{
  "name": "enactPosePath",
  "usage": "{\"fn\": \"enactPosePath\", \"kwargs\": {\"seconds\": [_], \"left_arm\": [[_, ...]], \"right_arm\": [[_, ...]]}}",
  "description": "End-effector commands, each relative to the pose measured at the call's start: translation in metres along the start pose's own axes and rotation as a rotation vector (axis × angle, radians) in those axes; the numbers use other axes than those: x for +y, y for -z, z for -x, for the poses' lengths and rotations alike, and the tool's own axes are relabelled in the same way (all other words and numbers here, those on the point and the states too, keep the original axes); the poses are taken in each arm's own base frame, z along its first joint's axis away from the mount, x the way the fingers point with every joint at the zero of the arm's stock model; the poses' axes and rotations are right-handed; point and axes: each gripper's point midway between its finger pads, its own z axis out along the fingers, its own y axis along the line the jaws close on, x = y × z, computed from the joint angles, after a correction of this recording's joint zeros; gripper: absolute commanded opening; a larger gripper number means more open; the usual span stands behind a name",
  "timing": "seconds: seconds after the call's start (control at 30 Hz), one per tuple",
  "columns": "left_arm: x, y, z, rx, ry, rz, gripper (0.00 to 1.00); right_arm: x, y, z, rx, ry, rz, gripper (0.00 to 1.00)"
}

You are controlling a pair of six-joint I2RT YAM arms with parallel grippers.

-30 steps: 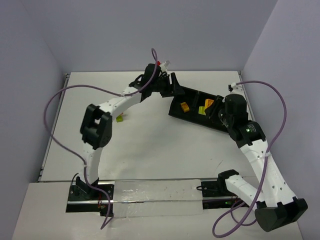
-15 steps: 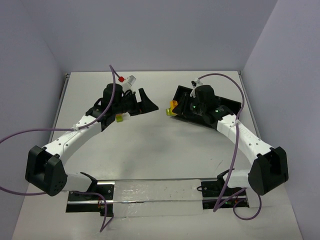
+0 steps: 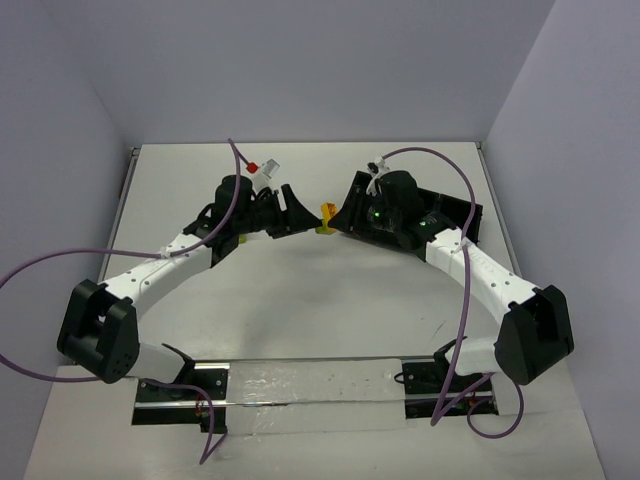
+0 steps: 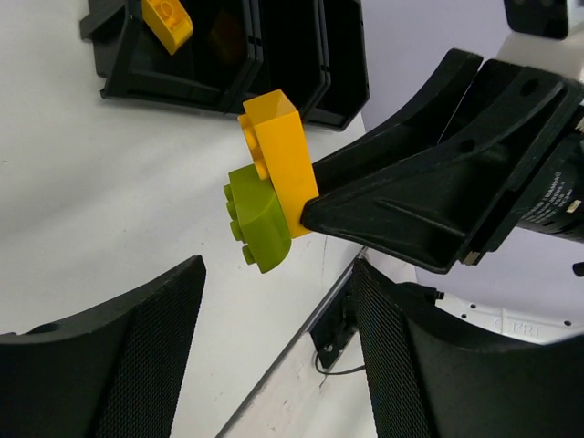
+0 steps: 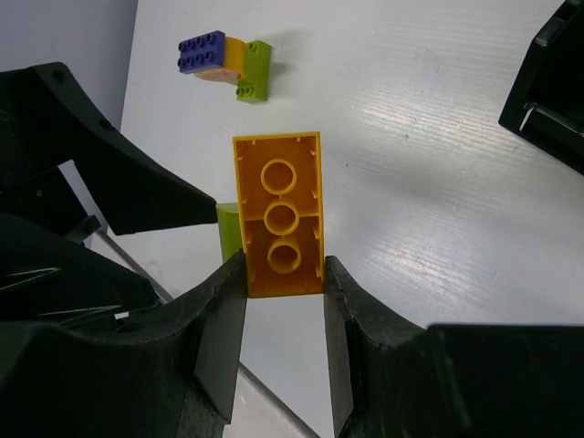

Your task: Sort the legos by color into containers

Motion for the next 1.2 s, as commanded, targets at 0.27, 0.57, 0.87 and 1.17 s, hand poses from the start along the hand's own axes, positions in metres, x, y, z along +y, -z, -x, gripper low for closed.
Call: {"fn": "enactPosePath", "kwargs": {"seconds": [0.27,0.57,0.87,1.17], "left_arm": [[-0.007,-0.021,-0.003,0.001,0.06,-0.085,0.6],[-0.006,-0.033,0.0,0.008,0.098,-0.102,0.3],[0.031,-0.022,0.004,-0.044,0.15,0.013,0.0],[0.048,-0.015,0.009,-0.065,0.141,0.081,0.0]], "right_arm": [[0.037,0.012,0.028,-0.078,0.035,0.105,0.0],[0.035,0.015,0.027,-0.077,0.048,0.09,0.0],[0.016,0.026,0.045,-0.124,0.042,0.038,0.0],[-0.08,0.008,0.086,-0.183,0.026,-0.415,0.0]]}}
